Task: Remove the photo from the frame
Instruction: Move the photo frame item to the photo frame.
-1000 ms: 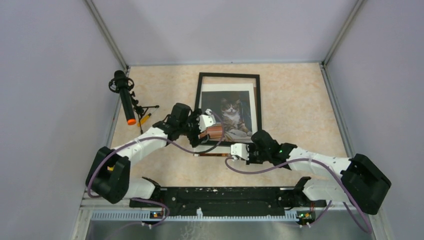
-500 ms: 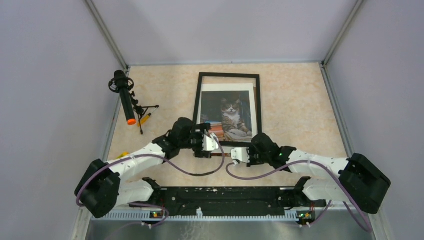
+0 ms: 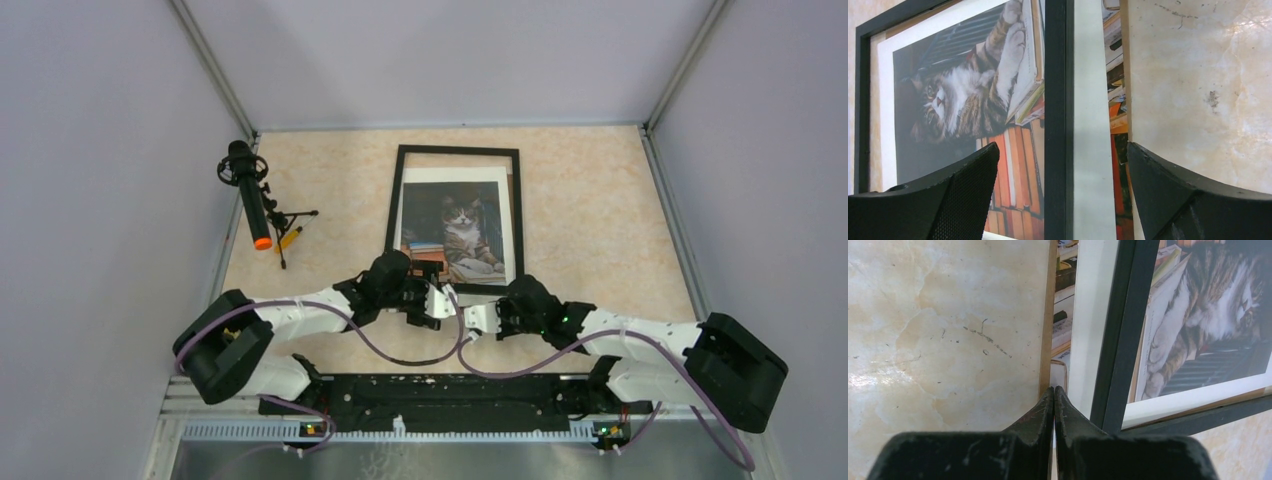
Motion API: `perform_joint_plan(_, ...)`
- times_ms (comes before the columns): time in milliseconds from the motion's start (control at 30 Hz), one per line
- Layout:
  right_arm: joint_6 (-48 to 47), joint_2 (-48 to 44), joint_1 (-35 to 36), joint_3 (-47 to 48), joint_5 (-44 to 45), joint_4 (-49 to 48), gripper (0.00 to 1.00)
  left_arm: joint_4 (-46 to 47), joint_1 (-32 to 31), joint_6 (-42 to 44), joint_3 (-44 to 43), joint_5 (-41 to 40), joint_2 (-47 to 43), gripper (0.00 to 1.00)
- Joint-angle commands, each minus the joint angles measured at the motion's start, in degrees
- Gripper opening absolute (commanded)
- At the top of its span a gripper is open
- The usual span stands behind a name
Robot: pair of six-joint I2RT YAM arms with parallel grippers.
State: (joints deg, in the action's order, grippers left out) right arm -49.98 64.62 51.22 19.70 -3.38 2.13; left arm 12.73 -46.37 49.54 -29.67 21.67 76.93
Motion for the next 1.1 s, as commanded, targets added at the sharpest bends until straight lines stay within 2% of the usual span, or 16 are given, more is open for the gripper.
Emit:
perform_joint_plan(0, 0.4, 1.08, 1.12, -2.94, 0.82, 2.89, 0.0, 4.38, -1.42, 0.8, -0.8, -3.44, 2.41, 0.99)
perform_joint_plan(467, -0.63, 1.07, 2.74, -4.82, 1.84, 0.97, 0.0, 6.5, -1.85, 3.27, -0.24, -7.96, 7.09, 0.99)
perform_joint_plan(633, -1.06, 2.03, 3.33, -5.13, 2.1, 0.41, 0.0, 5.98, -1.83, 2.97, -2.26, -11.91, 9.44, 0.99)
perform_joint_plan(867, -1.31, 2.52, 3.59, -5.98, 2.41, -0.82, 0.0, 3.25, -2.77, 3.24, -2.99, -8.12, 7.92, 0.99)
perform_joint_plan(1000, -1.44, 2.83, 3.71, -6.16, 2.48, -1.25, 0.0, 2.47, -3.08, 0.51, -4.83, -11.72, 10.61, 0.99)
perform_joint_plan(1067, -1.42, 2.88, 3.88, -6.2, 2.6, -1.25, 0.0, 5.11, -3.03, 0.68, -3.72, -13.36, 10.86, 0.99)
